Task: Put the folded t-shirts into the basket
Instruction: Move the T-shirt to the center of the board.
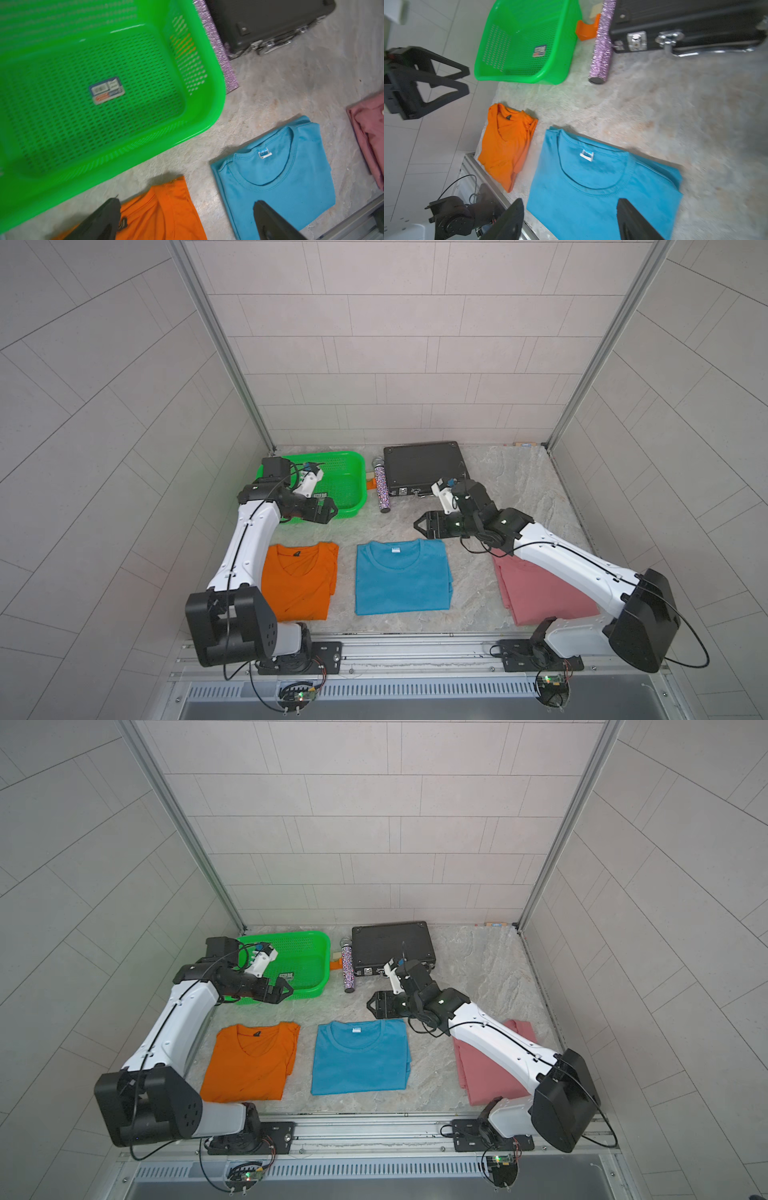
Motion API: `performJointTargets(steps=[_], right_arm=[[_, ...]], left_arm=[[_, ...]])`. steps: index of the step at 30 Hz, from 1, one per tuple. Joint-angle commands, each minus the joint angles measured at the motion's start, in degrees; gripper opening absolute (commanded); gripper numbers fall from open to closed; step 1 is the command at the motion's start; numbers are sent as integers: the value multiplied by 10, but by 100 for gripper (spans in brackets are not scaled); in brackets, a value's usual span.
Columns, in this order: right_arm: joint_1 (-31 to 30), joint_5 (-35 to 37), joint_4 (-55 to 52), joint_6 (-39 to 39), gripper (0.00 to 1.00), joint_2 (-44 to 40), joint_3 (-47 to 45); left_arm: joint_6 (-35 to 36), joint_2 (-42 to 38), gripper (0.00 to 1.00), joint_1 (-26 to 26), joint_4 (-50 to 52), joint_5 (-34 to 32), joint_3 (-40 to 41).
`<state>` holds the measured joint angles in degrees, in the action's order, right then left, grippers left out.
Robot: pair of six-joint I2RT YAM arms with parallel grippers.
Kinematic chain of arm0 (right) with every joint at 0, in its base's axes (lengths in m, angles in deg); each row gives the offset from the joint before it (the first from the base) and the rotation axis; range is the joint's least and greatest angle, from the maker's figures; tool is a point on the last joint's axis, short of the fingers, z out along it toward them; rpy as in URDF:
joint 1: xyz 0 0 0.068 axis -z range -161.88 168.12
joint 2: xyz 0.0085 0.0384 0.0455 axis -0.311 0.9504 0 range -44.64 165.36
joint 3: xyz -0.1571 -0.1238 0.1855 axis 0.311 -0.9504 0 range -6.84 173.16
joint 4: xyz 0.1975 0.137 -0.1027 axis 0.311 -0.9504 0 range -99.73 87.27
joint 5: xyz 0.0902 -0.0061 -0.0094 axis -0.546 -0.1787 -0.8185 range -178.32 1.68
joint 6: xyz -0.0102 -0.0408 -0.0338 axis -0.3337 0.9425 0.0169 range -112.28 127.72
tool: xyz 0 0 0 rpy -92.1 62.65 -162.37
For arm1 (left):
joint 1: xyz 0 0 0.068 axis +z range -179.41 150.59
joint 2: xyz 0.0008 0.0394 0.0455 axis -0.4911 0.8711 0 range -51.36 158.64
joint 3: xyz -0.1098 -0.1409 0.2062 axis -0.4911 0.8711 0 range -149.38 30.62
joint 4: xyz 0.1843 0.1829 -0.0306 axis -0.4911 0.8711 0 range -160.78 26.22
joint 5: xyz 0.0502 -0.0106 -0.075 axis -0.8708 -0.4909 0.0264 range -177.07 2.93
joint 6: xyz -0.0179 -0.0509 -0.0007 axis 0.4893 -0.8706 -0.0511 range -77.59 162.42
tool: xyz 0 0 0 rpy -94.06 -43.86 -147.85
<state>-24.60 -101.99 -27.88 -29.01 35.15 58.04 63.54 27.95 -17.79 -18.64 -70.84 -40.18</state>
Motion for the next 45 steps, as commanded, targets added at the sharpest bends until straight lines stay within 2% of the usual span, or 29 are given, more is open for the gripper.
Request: performJointTargets(steps=[1,5,8,12,15,18,25,32,35,37,42,45], right_arm=[[-53,40,33,-12,73,54,48],[-115,71,61,-17,73,145,110],[-150,73,35,-8,76,236,196],[-177,63,-21,4,76,341,295],[-179,55,-64,3,76,407,367],[-189,80,-119,0,75,475,440],[-203,88,-233,5,67,613,621],[-226,173,-353,56,65,693,778],[-239,246,-389,72,69,653,770],[-240,267,-399,70,70,613,729],[-224,299,-398,49,69,487,548],[-214,272,-374,28,72,404,415]], left_arm=[[-6,-3,100,80,87,4,-14],[17,-19,100,199,101,-9,5],[36,-28,100,253,88,-40,37],[48,-25,100,297,44,-100,85],[53,-4,100,310,3,-127,120],[51,19,100,313,-31,-139,145],[50,54,100,314,-58,-136,173],[63,36,100,314,-58,-121,182],[71,14,100,314,-58,-117,181],[80,4,100,314,-57,-113,181],[92,2,100,314,-52,-109,181],[94,7,100,314,-50,-102,181]])
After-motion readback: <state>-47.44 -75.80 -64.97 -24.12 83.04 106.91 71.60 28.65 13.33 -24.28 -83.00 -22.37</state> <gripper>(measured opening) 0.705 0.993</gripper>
